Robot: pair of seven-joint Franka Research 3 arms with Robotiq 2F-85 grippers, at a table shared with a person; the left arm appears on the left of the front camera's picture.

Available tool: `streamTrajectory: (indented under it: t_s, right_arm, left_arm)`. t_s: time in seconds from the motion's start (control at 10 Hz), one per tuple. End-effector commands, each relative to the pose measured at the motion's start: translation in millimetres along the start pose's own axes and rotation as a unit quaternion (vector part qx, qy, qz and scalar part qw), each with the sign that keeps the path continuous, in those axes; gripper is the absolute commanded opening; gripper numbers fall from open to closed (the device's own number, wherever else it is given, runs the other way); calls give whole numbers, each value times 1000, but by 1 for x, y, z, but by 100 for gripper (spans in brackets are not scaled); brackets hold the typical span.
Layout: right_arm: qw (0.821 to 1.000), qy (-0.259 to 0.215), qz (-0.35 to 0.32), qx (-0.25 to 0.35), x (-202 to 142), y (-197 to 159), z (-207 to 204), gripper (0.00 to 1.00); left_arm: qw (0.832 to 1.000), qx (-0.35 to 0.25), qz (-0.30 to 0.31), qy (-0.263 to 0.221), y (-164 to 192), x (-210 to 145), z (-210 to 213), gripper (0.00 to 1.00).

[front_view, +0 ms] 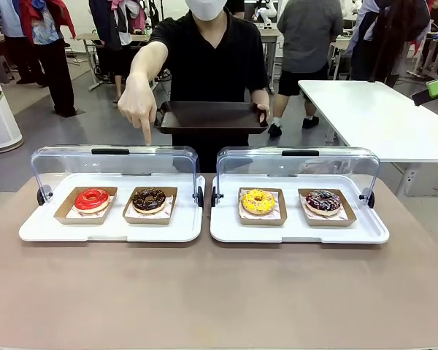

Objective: Provide the desired donut to the person.
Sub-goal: Pick up and lift the Paper togo box containing the Donut pointed at by the person.

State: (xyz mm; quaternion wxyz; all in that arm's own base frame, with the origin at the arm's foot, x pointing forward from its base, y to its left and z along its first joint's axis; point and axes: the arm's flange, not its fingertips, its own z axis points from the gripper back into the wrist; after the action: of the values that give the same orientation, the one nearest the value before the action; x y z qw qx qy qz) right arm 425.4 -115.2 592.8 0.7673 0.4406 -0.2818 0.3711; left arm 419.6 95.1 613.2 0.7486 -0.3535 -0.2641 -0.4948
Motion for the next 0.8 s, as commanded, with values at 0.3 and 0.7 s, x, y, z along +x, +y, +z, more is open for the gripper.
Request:
streamTrajectory:
  t_s: [0.3, 0.7]
  right_arm:
    - [1000, -7, 0, -1, 1, 0, 1, 100]
    - [1000, -7, 0, -1, 1, 0, 1, 100]
  left_arm:
    - [981, 111, -72, 144, -28, 49, -35, 100]
    - [898, 144, -202, 364, -101, 120, -147, 100]
